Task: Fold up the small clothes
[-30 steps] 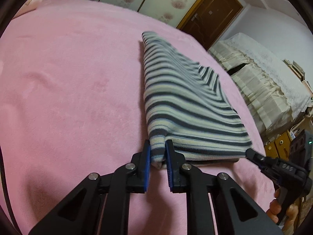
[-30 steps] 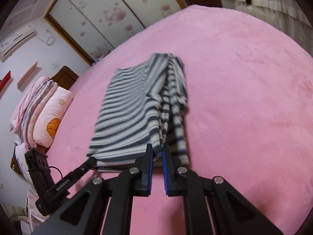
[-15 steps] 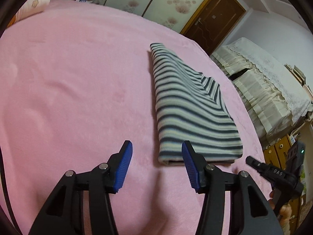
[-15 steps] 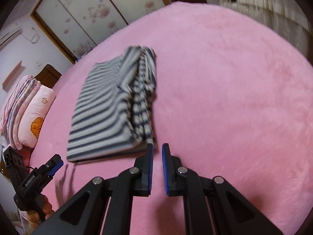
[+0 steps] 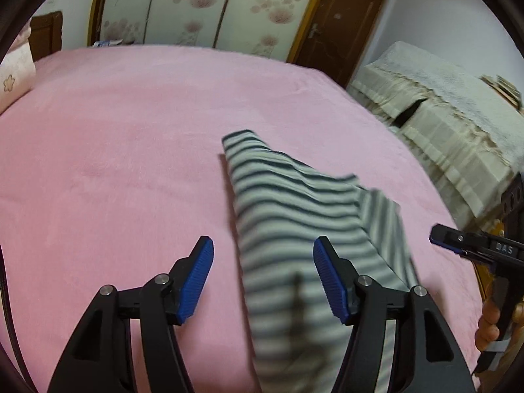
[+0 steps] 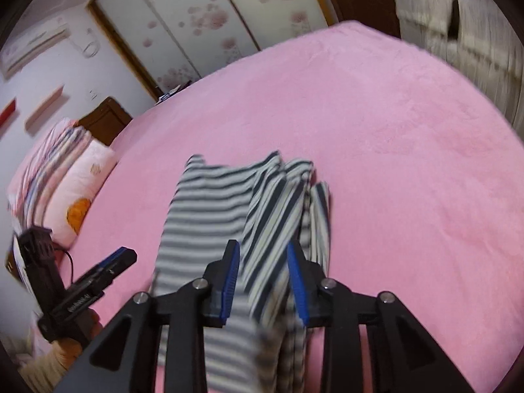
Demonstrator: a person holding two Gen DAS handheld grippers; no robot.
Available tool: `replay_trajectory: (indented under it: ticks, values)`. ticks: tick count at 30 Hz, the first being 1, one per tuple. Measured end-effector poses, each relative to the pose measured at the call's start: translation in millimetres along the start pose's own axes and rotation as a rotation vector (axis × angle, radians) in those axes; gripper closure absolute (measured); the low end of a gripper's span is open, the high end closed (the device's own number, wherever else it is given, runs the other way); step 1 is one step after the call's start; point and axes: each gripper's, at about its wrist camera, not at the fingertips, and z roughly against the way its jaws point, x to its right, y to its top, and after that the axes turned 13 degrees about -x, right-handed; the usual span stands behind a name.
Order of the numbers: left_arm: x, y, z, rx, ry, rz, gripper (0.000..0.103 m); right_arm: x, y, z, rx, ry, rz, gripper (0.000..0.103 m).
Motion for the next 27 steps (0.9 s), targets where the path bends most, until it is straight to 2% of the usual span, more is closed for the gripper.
replay_trajectory:
  ticks: [5,8,10,15,17,18,20,22,23,27]
  values:
    - [-23.6,31.1,-36.9,-0.055,-0.038,0.107,0.041,26.8,29.5,-31.9,-0.035,0.063,-0.074,0.073]
    - [-33.2,40.9,-51.1,-0.064,-0.068,0.153,0.041,31.0,36.5,-46.0,-0.055,0.070,-0.073,0.073]
    - [-36.2,44.8,-60.0,-0.078,-0.083,0.174,0.041,34.9,36.7,-51.8,-0.067,0.110,-0.078,0.073]
    - [-30.5,48.7,-74.0,-0.102,-0.098,0.166,0.041,47.7,28.8,-45.1,-0.042,0.203,-0.083,0.073]
    - [-26.0,49.5,-77.4,-0.108,-0.093,0.148,0.041,53.9,27.2,-44.7,-0.039,0.210,-0.082,0.073]
    - [-22.2,49.5,-79.8,-0.112,-0.089,0.137,0.043,55.1,26.9,-45.7,-0.039,0.214,-0.084,0.073]
    - [-15.6,50.1,-82.6,-0.123,-0.086,0.115,0.058,57.6,27.3,-48.4,-0.036,0.225,-0.096,0.078]
    - [-7.0,50.5,-83.1,-0.125,-0.043,0.082,0.066,58.5,28.4,-52.3,-0.039,0.225,-0.100,0.097]
    - [-3.5,50.8,-83.1,-0.127,-0.030,0.068,0.072,56.9,28.0,-52.0,-0.034,0.208,-0.093,0.097]
    - [11.6,50.0,-81.4,-0.109,0.051,-0.004,0.079,37.8,22.8,-40.6,0.038,0.061,-0.025,0.099]
